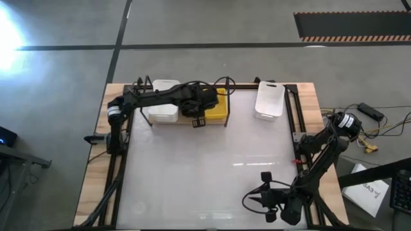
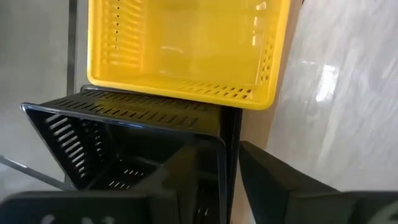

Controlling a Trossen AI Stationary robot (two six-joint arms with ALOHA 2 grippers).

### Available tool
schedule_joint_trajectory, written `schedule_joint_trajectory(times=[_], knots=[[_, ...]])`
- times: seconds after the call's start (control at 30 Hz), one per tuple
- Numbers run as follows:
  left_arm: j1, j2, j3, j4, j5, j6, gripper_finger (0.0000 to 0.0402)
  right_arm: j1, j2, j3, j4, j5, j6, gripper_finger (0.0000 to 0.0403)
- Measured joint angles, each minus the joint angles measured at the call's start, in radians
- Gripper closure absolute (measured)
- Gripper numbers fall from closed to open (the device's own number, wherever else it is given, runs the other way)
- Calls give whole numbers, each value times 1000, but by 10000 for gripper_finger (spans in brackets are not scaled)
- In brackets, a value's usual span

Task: Stack baskets on shelf by color
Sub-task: Stack the black bin on top of the black bin, then stack the white bin on top of the white bin

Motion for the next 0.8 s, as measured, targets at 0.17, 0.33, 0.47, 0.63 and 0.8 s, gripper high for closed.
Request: schedule_joint_trajectory(times=[0.17, 0.33, 0.47, 0.63, 0.8], knots=[[-2, -4, 30, 1, -8, -51, 291, 0, 0, 0, 0, 0, 0, 349], [7, -5, 18, 48, -26, -103, 299, 0, 0, 0, 0, 0, -1, 349], [22, 7, -29, 84, 4, -98, 330, 0, -1, 0, 1, 0, 0, 349], [16, 5, -46, 97, -29, -97, 367, 0, -1, -1, 1, 0, -1, 349], [3, -36, -27, 96, -29, -105, 383, 0, -1, -1, 0, 0, -2, 349]])
